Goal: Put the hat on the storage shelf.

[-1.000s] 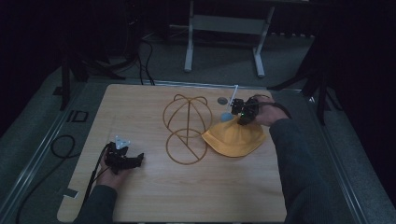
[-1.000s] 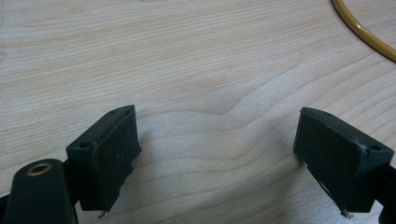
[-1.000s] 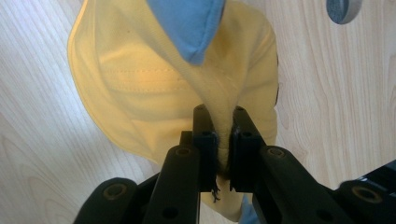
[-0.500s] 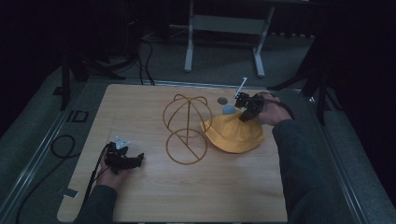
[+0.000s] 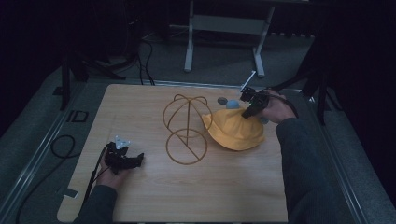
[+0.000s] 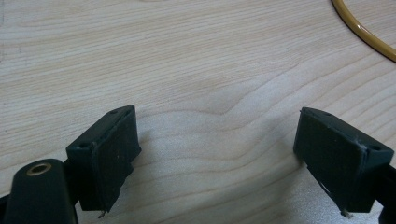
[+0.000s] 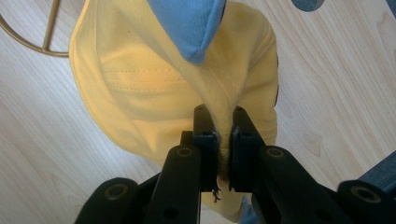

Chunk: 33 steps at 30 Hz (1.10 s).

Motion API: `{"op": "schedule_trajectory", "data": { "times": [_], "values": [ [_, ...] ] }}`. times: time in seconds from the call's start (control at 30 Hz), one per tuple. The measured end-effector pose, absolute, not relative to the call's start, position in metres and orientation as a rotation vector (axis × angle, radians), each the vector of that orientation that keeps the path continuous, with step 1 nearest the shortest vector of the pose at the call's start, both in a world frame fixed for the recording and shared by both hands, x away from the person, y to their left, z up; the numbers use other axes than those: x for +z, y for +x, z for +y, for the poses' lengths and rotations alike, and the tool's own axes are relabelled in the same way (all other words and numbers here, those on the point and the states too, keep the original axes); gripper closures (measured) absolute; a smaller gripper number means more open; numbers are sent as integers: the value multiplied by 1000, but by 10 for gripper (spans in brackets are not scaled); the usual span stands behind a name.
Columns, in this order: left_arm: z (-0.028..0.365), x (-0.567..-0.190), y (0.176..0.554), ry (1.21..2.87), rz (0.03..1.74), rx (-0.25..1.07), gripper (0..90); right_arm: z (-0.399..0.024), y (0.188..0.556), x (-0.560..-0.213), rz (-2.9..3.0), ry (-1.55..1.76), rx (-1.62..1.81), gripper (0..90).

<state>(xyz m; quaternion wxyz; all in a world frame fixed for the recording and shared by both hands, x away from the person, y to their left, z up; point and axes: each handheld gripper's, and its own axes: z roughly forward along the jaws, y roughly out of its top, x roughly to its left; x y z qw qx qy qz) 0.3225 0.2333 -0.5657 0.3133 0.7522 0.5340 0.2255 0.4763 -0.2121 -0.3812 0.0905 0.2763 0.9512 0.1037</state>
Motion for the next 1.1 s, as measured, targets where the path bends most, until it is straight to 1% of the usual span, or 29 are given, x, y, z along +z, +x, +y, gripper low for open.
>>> {"op": "schedule_trajectory", "data": {
  "times": [0.5, 1.1],
  "values": [
    [233, -566, 322, 1982, 1409, 595, 143, -234, 478, -365, 2789, 906, 408, 844],
    [233, -566, 322, 1983, 1409, 595, 143, -256, 468, -337, 2724, 934, 536, 844]
  ]
}}
